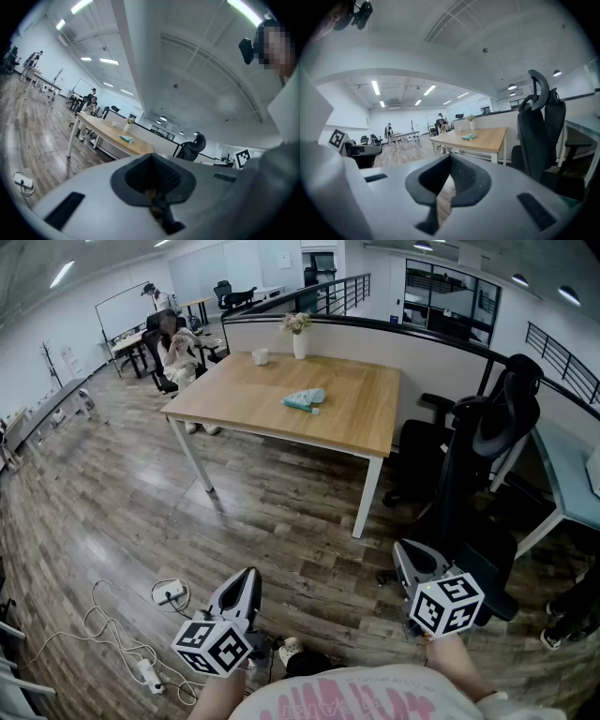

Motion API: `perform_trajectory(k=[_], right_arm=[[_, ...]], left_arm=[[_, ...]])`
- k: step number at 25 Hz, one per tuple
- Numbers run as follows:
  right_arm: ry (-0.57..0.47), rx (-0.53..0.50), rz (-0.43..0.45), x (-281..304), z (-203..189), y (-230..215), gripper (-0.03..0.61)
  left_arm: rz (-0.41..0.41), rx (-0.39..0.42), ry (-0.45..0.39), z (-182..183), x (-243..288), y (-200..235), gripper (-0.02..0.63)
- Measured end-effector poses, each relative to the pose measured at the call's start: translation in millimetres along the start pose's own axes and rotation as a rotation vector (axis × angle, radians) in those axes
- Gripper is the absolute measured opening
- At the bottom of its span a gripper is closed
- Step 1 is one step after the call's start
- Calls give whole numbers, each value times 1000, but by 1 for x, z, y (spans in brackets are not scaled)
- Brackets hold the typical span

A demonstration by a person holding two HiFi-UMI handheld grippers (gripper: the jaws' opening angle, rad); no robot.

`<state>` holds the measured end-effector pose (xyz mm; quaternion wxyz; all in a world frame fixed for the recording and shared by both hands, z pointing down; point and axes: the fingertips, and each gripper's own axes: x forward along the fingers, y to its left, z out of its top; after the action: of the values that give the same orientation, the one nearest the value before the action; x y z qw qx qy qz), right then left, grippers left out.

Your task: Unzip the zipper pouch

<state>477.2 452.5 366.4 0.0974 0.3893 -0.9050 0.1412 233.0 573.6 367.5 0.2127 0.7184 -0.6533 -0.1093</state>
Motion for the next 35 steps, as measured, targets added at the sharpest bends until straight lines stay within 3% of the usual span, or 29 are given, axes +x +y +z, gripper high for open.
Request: perform_trajectory(k=[12, 21, 27, 35], right_arm=[[17, 43, 50, 7, -19, -4, -5], [43, 83, 34, 73, -17, -17, -5], [43, 97, 25, 157, 11, -26, -5], [-25, 59, 51, 262, 86, -22, -5]], left_arm=[[-1, 13, 7, -4, 8, -9, 2], [9, 3, -13, 16, 49, 33, 2], [28, -23, -24, 53, 106, 92, 2], [-7, -9, -71, 127, 183, 145, 2]])
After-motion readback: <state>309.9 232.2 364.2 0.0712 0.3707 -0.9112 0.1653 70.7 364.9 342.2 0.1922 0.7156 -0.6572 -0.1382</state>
